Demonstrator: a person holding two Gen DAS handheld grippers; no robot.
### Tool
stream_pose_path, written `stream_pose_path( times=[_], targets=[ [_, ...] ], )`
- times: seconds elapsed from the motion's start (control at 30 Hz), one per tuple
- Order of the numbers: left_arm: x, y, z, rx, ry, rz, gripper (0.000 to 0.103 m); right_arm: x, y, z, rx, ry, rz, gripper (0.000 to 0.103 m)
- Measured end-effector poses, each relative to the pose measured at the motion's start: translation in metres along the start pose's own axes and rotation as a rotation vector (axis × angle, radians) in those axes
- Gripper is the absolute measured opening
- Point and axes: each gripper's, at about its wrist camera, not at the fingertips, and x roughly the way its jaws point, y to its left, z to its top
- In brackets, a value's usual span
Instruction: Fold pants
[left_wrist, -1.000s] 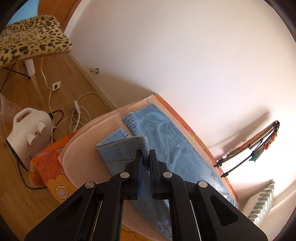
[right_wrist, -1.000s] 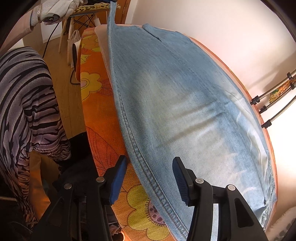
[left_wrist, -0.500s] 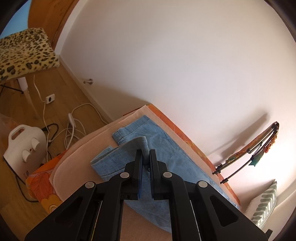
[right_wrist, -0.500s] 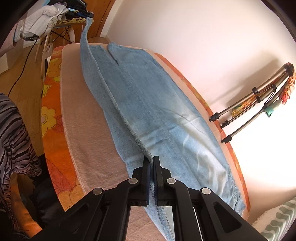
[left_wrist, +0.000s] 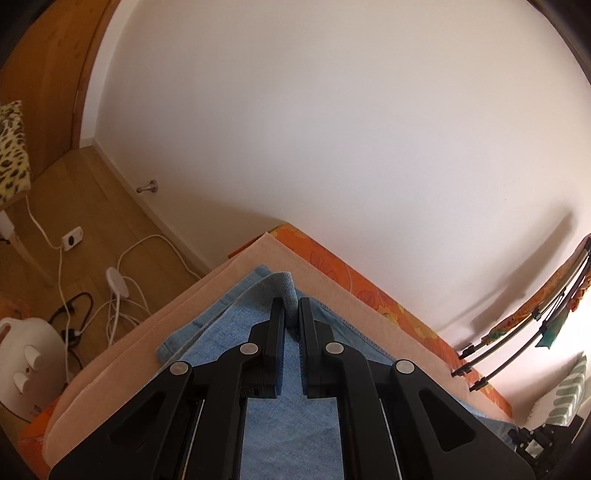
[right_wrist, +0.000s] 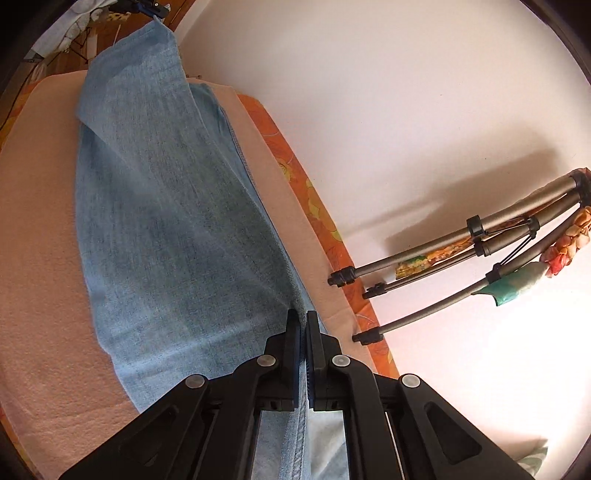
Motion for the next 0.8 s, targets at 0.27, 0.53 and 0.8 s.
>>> stream_pose_path(
  times=[0.27,0.53,0.8],
  targets=[
    [0.100,-0.021,0.012,0.087,0.038,0.126,0.005,0.110,-0.027,0.025,-0.031,0.079,-0.040,0.000],
    [0.151,-0.023,0.002,0.152,0.091,0.206,0.005,0.174,-0.024,0.024,0.001,0.120,0.056,0.000],
    [0.162,-0.026,0.004,0.181,0.109,0.260,0.020,0.194,-0.021,0.017,0.038,0.137,0.094,0.000]
  ],
)
